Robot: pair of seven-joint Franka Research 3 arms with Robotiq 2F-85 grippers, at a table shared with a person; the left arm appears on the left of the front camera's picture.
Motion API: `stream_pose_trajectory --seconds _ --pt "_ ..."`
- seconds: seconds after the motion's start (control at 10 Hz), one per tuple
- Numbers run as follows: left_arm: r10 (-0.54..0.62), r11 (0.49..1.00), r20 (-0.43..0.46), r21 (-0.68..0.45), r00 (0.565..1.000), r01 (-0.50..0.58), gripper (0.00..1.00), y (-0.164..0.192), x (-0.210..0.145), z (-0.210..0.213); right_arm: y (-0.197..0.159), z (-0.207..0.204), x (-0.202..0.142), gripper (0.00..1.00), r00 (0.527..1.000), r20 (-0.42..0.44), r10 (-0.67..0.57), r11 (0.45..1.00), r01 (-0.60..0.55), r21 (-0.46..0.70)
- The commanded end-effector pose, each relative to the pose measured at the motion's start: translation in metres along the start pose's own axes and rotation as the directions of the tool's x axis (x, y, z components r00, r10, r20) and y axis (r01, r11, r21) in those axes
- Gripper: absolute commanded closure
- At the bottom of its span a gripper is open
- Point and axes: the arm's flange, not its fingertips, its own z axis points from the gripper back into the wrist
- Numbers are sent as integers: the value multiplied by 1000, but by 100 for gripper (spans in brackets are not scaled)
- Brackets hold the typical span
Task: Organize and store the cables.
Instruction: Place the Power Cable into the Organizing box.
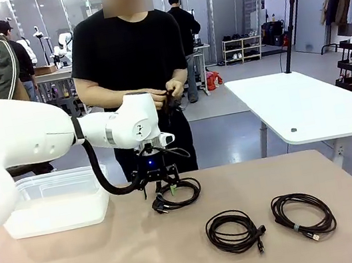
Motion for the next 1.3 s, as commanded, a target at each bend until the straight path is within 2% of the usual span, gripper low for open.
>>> stream_pose_trajectory --seconds 0.0,0.4,0.5,0.6,0.8,1.1,1.2 --pt "24 999 -43 -20 999 -25 0 -7 27 -3 0 2 -1 0 1000 8 17 1000 -17 6" --pt "56 998 -70 -23 996 -58 0 -2 45 -22 0 2 -1 0 1000 8 17 1000 -17 6" --pt "68 998 -61 -12 996 -69 15 0 44 -21 0 2 -1 0 1000 8 17 1000 -17 6" --pt "69 998 -54 -12 996 -69 49 0 43 -20 0 2 -1 0 1000 8 17 1000 -17 6" --pt "69 998 -53 -2 996 -70 100 2 43 -21 0 2 -1 0 1000 8 17 1000 -17 6" --pt "76 997 -37 -15 996 -76 97 4 43 -20 0 2 -1 0 1000 8 17 1000 -17 6" --pt "80 997 -32 -15 996 -80 100 6 42 -19 0 2 -1 0 1000 8 17 1000 -17 6"
